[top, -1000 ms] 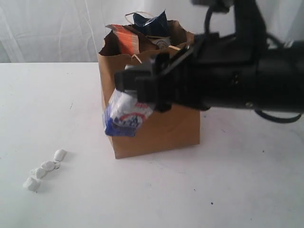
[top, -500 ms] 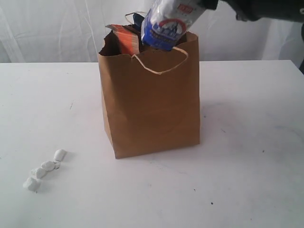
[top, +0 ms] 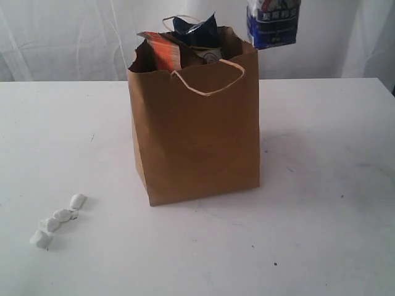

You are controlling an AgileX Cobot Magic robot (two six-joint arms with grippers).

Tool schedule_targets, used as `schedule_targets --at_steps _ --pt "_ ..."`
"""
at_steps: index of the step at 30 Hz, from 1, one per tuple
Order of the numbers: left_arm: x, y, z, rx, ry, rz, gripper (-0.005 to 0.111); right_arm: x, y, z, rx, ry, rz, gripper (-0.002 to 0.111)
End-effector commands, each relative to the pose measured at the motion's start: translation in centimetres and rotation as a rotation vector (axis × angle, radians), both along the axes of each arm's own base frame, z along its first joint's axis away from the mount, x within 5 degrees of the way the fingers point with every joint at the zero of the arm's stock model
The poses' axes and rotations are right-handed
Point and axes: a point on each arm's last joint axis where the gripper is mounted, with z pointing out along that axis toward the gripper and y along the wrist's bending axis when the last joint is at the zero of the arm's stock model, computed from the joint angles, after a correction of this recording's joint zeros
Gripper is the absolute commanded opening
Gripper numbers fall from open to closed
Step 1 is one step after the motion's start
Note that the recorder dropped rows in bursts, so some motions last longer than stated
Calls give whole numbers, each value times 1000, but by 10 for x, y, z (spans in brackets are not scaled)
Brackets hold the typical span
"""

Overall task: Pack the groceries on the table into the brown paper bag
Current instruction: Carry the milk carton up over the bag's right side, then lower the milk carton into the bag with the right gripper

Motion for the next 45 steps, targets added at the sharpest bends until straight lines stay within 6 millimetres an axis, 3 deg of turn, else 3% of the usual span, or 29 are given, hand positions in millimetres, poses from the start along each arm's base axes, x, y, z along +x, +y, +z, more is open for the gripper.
schedule_targets --at_steps 1,12,27,36,45 --pt "0 0 -1 -10 7 6 0 18 -1 -6 -36 -22 -84 0" --pt "0 0 -1 -12 8 6 0 41 3 -22 -64 -17 -179 0" --pt "0 0 -1 -10 7 5 0 50 7 8 -78 -128 -188 0" --pt "0 0 -1 -10 7 5 0 79 32 -15 -136 -32 -105 0" --pt "0 0 -1 -9 7 5 0 94 44 -20 -115 11 -78 0"
